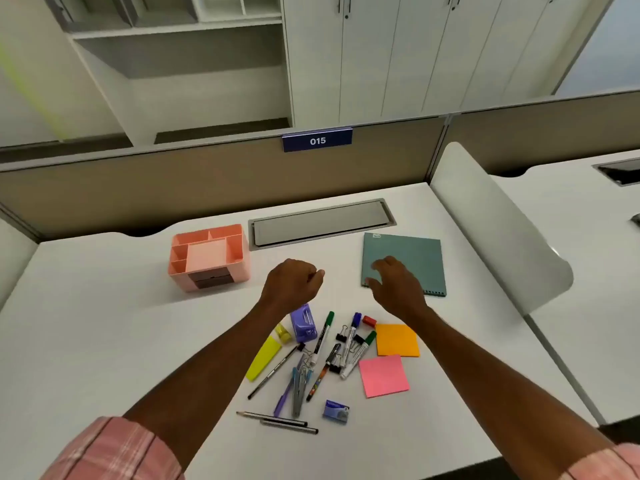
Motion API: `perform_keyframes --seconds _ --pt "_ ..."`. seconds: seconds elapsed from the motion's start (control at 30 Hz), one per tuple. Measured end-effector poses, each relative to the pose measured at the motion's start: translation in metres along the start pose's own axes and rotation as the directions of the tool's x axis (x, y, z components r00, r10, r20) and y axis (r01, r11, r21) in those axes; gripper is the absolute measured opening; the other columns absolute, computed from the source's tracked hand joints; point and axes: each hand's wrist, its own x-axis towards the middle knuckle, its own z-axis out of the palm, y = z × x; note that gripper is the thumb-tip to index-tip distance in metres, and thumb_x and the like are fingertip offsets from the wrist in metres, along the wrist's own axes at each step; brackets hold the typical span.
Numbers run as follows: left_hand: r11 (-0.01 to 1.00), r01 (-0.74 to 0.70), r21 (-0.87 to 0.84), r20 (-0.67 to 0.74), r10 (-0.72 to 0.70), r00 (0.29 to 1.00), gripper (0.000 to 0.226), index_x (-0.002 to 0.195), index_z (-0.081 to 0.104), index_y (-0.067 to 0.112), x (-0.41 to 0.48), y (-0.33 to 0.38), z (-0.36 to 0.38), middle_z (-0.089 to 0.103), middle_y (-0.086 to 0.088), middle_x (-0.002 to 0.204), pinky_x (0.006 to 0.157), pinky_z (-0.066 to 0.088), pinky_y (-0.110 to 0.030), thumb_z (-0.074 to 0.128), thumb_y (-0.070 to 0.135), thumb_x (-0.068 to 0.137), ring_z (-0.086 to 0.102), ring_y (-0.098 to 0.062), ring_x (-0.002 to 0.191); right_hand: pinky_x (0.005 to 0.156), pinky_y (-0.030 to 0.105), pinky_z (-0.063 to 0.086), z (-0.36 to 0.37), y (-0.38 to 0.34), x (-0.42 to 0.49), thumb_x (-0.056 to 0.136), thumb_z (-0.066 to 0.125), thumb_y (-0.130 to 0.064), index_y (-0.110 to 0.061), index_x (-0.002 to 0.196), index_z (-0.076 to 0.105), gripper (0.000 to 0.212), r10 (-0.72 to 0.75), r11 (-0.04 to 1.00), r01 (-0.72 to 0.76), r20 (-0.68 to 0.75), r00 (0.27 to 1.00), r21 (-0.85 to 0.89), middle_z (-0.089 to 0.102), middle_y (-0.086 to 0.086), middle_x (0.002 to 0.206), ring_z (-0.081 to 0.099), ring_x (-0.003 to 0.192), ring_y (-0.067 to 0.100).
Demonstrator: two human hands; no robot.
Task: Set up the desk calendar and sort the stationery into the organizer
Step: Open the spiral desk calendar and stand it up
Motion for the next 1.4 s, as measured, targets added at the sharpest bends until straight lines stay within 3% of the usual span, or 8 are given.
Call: perform_keyframes --seconds 0.17,0.33,0.53,0.7,0.87,1.13,1.3,1.4 --pt "0.992 0.1 -0.074 0.052 -0.096 0.994 0.054 0.057 0.047 0.008 0.009 0.023 0.025 0.045 -0.001 0.048 0.048 0.025 -0.027 0.055 0.041 0.099 0.045 -0.019 0.049 0.082 0.04 0.056 -0.002 0.037 -0.017 0.093 0.071 -0.03 -0.009 0.119 0.067 0.034 0.122 0.992 -0.122 0.005 0.993 0.022 0.065 0.01 0.115 0.064 0.105 0.029" --pt "0.983 0.132 -0.128 0.158 -0.111 0.981 0.045 0.069 0.061 0.01 0.023 0.04 0.059 0.063 -0.004 0.062 0.053 0.039 -0.029 0.056 0.043 0.098 0.06 -0.023 0.061 0.082 0.039 0.054 -0.001 0.077 -0.028 0.093 0.07 -0.025 -0.009 0.114 0.066 0.027 0.238 0.971 -0.238 0.019 0.971 0.037 0.064 0.01 0.113 0.062 0.106 0.031" --pt "0.961 0.145 -0.236 0.259 -0.081 0.962 0.019 0.099 0.073 0.02 0.038 0.057 0.094 0.073 0.003 0.098 0.076 0.055 -0.034 0.062 0.035 0.095 0.066 -0.019 0.09 0.083 0.041 0.053 0.005 0.122 -0.033 0.091 0.072 -0.023 -0.007 0.111 0.066 0.027 0.355 0.931 -0.356 0.029 0.934 0.075 0.066 0.015 0.113 0.063 0.106 0.035" --pt "0.962 0.159 -0.224 0.32 -0.081 0.944 0.031 0.12 0.069 0.017 0.046 0.069 0.115 0.07 -0.001 0.118 0.082 0.048 -0.03 0.065 0.036 0.096 0.065 -0.022 0.106 0.091 0.044 0.054 0.011 0.146 -0.032 0.091 0.071 -0.021 -0.007 0.125 0.062 0.038 0.46 0.875 -0.46 0.04 0.887 0.147 0.063 0.014 0.126 0.06 0.115 0.034" --pt "0.962 0.219 -0.165 0.355 -0.149 0.923 0.055 0.146 0.05 0.012 0.058 0.073 0.138 0.052 -0.008 0.146 0.101 0.048 -0.041 0.061 0.037 0.098 0.053 -0.028 0.131 0.091 0.044 0.054 0.018 0.161 -0.028 0.085 0.075 -0.025 -0.015 0.125 0.06 0.044 0.524 0.813 -0.522 0.067 0.849 0.257 0.065 0.009 0.123 0.059 0.115 0.031" --pt "0.914 0.379 -0.145 0.408 -0.294 0.865 0.041 0.117 0.06 0.011 0.075 0.075 0.171 0.05 -0.01 0.12 0.087 0.055 -0.041 0.063 0.043 0.092 0.058 -0.027 0.108 0.087 0.043 0.055 0.039 0.172 -0.018 0.084 0.074 -0.027 -0.011 0.114 0.064 0.035 0.622 0.736 -0.588 0.007 0.783 0.335 0.068 0.01 0.114 0.061 0.108 0.03" --pt "0.83 0.472 -0.298 0.436 -0.321 0.841 0.036 0.103 0.068 0.012 0.082 0.073 0.18 0.057 -0.01 0.11 0.072 0.057 -0.035 0.068 0.041 0.083 0.065 -0.024 0.091 0.065 0.025 0.043 0.032 0.165 -0.012 0.086 0.073 -0.015 -0.007 0.099 0.066 0.017 0.682 0.652 -0.604 -0.006 0.732 0.459 0.067 0.007 0.1 0.06 0.091 0.024" --pt "0.74 0.517 -0.431 0.431 -0.334 0.838 0.041 0.102 0.071 0.016 0.083 0.066 0.182 0.067 -0.009 0.109 0.078 0.063 -0.039 0.066 0.047 0.076 0.068 -0.022 0.092 0.076 0.029 0.045 0.023 0.157 -0.01 0.087 0.075 -0.018 -0.013 0.101 0.066 0.018 0.733 0.549 -0.595 0.005 0.681 0.587 0.063 0.002 0.102 0.06 0.097 0.023"
